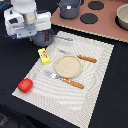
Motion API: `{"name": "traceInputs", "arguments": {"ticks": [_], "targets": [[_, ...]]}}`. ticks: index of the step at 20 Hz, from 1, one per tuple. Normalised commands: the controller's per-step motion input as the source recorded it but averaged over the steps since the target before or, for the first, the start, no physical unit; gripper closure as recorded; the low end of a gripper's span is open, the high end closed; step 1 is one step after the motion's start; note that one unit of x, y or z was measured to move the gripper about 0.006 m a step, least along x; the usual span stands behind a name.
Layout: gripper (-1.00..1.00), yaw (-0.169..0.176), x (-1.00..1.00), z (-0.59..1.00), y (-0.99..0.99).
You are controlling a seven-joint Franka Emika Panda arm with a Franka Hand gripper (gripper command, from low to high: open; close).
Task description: Interact with the objects in diverse but meaningful ways.
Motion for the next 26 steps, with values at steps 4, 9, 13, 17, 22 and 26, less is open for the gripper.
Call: {"name": "traceInputs", "arguments": {"ticks": [4,9,13,17,22,26], "targets": [[-1.0,0.019,-0.25,0.56,0.15],[-1.0,0.006,-0.22,0.7,0.16],[-1.0,0.0,-0.2,0.73,0.01],[-1.0,-0.002,0.38,0.4,-0.22],[-1.0,-0.023,0.85,0.09,-0.44],[-1.0,-0.046,0.95,0.18,-0.37]]}}
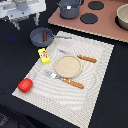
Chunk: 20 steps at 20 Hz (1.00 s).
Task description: Interact with the objects in diverse but meaningful ways.
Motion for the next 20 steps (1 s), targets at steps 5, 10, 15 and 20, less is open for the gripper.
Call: {"name": "traceInputs", "arguments": {"ticks": [5,10,15,20], "targets": [[-1.0,-0.042,0.96,0.28,-0.25],[-1.0,-0.065,0.93,0.67,-0.07],[-1.0,-0.05,0.9,0.23,-0.16],[-1.0,-0.038,0.88,0.06,-0.21]]}}
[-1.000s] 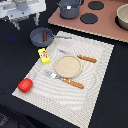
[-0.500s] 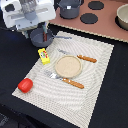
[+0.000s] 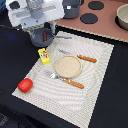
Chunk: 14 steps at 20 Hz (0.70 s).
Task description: Interact with the objects in diverse but meaningful ways.
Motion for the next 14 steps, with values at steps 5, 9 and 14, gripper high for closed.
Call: {"name": "traceInputs", "arguments": {"ticks": [5,9,14], "targets": [[-1.0,0.019,0.51,-0.26,-0.41],[-1.0,0.07,0.05,-0.13,-0.19],[-1.0,0.063,-0.1,-0.16,-0.16]]}}
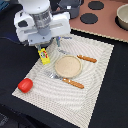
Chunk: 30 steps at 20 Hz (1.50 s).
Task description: Interact with the objects in diverse but meaningful ways.
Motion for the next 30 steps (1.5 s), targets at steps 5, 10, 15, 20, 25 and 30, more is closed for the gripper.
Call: {"name": "traceInputs", "arguments": {"ticks": [5,10,15,20,25,30], "targets": [[-1.0,0.088,-0.12,-0.1,-0.01],[-1.0,0.082,-0.02,-0.25,-0.06],[-1.0,0.066,0.0,-0.28,-0.04],[-1.0,0.055,0.0,-0.3,-0.09],[1.0,0.046,0.0,-0.26,-0.1],[1.0,0.042,0.0,-0.2,-0.1]]}}
